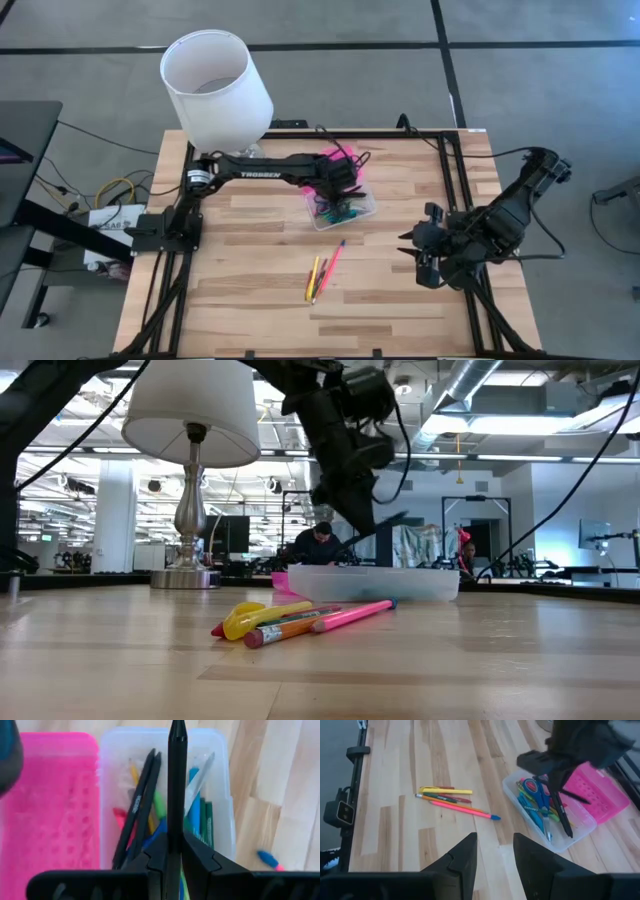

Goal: Pick & place school supplies into a supply box
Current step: Put the black pen into the pink supply box, then put the pink pencil into the pink supply box

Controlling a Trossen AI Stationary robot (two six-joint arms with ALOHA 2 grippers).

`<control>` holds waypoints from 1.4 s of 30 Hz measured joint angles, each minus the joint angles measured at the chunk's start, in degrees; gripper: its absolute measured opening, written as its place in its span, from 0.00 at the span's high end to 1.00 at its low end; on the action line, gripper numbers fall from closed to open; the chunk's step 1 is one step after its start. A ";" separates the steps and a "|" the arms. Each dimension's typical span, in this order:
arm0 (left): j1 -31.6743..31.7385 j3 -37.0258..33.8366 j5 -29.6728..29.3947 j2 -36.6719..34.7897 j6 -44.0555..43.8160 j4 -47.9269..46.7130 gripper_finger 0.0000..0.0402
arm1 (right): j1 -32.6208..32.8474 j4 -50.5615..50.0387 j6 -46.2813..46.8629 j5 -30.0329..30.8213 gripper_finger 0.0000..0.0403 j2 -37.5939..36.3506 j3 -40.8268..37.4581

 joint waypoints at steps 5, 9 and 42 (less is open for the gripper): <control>0.00 -0.02 1.12 1.68 0.71 0.25 0.92 | -0.28 0.06 0.31 -0.04 0.70 0.02 0.02; 0.00 -0.07 0.66 1.69 3.51 -1.39 0.90 | -0.26 0.03 1.17 -0.04 0.70 0.04 0.02; -13.13 -0.07 -3.91 -19.15 -0.80 -16.14 0.62 | -20.57 23.01 -45.61 -25.43 0.70 20.69 0.00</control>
